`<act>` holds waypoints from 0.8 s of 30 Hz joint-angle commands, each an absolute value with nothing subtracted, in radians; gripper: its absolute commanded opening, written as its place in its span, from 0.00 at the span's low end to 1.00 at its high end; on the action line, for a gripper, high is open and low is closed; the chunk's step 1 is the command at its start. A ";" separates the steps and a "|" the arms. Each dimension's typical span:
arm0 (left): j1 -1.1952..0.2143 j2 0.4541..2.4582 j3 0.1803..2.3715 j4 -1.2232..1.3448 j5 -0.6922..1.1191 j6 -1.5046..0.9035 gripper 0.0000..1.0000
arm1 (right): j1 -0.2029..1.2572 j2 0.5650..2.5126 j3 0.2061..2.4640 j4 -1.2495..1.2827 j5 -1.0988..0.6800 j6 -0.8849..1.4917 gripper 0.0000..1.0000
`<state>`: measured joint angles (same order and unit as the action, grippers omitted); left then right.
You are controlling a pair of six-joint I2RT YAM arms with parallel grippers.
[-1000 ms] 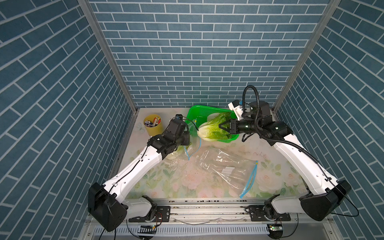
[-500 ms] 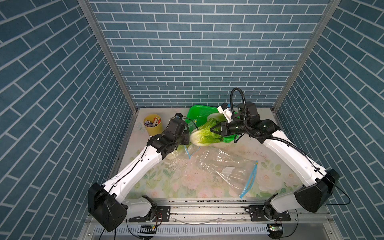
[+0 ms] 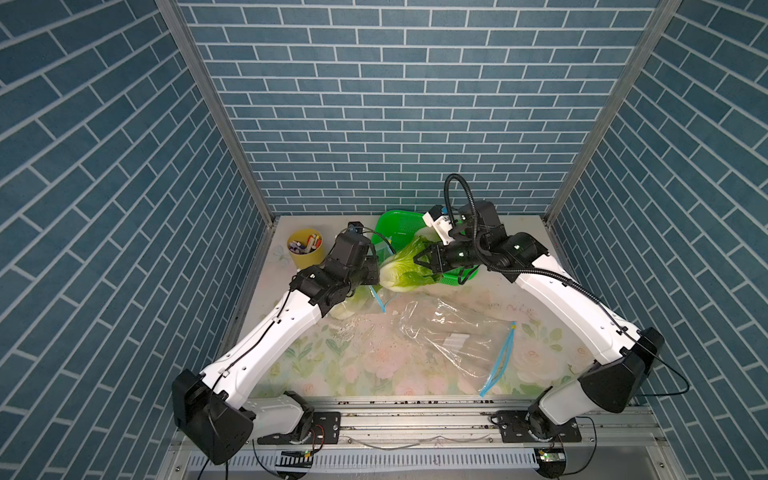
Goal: Put the chinese cabbages into a zipper bag and zip it
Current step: Place the Chinese cabbage in the zipper food storage bag.
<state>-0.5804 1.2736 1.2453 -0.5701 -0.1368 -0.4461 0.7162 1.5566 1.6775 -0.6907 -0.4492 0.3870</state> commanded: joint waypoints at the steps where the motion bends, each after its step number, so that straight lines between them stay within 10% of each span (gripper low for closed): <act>1: -0.582 1.251 1.261 -0.574 -0.147 -0.467 0.00 | 0.733 1.587 1.728 -0.728 -0.398 0.336 0.00; 24: -0.582 1.264 1.274 -0.551 -0.149 -0.500 0.00 | 0.825 1.762 1.914 -0.771 -0.319 0.371 0.00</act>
